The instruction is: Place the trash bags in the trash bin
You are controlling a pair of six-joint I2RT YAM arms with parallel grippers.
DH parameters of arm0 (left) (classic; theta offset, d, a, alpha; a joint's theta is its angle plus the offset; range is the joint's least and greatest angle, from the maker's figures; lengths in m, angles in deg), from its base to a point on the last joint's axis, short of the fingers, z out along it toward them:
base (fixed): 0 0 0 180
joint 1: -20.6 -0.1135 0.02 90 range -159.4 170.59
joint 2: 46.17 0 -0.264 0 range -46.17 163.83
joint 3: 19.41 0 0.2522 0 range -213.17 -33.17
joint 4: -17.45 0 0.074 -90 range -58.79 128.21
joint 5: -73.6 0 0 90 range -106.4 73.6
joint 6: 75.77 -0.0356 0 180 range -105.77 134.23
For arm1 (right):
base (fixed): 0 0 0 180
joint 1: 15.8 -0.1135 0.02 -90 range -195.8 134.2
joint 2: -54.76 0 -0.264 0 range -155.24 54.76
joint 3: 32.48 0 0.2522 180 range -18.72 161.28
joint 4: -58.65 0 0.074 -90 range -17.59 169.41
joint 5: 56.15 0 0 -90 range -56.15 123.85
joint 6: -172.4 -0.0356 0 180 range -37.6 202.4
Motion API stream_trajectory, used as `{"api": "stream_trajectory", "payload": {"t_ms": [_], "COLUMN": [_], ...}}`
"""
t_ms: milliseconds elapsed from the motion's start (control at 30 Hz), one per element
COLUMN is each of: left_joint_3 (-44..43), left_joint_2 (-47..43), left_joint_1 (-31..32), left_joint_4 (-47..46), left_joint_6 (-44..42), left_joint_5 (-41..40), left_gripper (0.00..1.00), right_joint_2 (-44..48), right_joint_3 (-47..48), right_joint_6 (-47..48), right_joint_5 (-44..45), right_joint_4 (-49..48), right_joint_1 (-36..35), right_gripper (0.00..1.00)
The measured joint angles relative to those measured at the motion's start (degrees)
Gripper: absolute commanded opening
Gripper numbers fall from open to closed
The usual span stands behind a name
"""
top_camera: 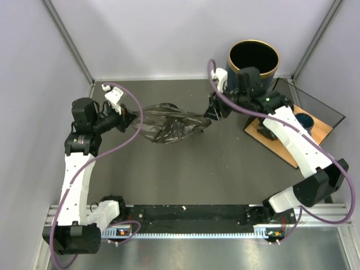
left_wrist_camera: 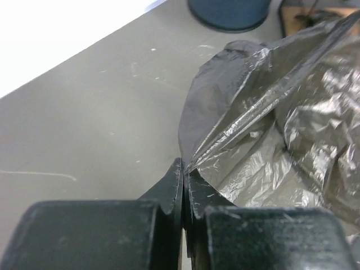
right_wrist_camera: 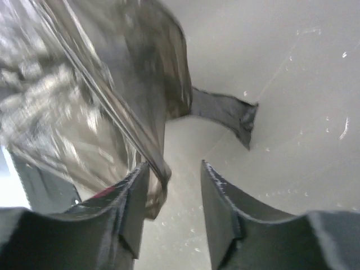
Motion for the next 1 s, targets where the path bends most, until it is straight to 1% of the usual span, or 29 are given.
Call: {"api": "stream_trajectory", "payload": {"t_ms": [33,67,133,200,267,333,400,467,567,633,700,833,1000], "left_joint_3": [-0.02,0.09,1.18,4.37,7.61,9.35,9.68,9.66,9.66,9.66,9.64,9.42,8.13], "left_joint_2": [-0.02,0.0,-0.35,-1.84,-3.61,-4.59,-4.74,-4.72,-4.68,-4.44,-4.17,-3.96,-3.98], "left_joint_1": [-0.04,-0.02,0.11,0.2,0.2,0.22,0.22,0.22,0.22,0.24,0.5,1.22,3.32], "left_joint_4": [-0.81,-2.05,-5.29,-10.21,-13.62,-15.67,-17.07,-18.12,-18.62,-18.75,-18.75,-18.71,-18.71], "left_joint_6": [2.89,6.14,13.25,21.14,28.39,33.66,37.7,39.85,41.68,42.8,43.6,44.7,45.35], "left_joint_5": [1.77,3.34,5.57,6.69,7.21,7.28,7.3,7.26,7.3,7.61,7.67,7.63,7.39], "left_gripper": [0.0,0.0,0.0,0.0,0.0,0.0,0.0,0.0,0.0,0.0,0.0,0.0,0.0], "right_joint_2": [-1.01,-2.12,-3.45,-3.48,-2.82,-2.73,-2.71,-2.36,0.37,3.32,6.27,6.43,0.5], "right_joint_3": [2.49,4.72,6.43,4.09,-1.92,-7.13,-12.28,-15.3,-16.74,-16.68,-15.58,-8.68,3.08], "right_joint_6": [-1.97,-4.57,-11.87,-19.37,-27.98,-32.65,-35.23,-34.73,-31.06,-28.37,-25.79,-21.75,-20.0], "right_joint_5": [-1.31,-3.26,-7.41,-11.3,-14.82,-16.55,-17.05,-16.41,-13.35,-10.36,-6.67,1.07,11.02], "right_joint_4": [0.39,-0.02,-2.19,-6.08,-10.27,-11.82,-12.2,-12.0,-12.2,-12.92,-13.49,-14.58,-15.04], "right_joint_1": [0.63,1.14,1.81,2.03,2.03,1.97,1.92,1.57,0.24,-2.01,-6.12,-14.82,-21.73], "right_gripper": [0.68,0.74,0.81,0.83,0.85,0.87,0.88,0.91,0.91,0.91,0.91,0.9,0.91]}}
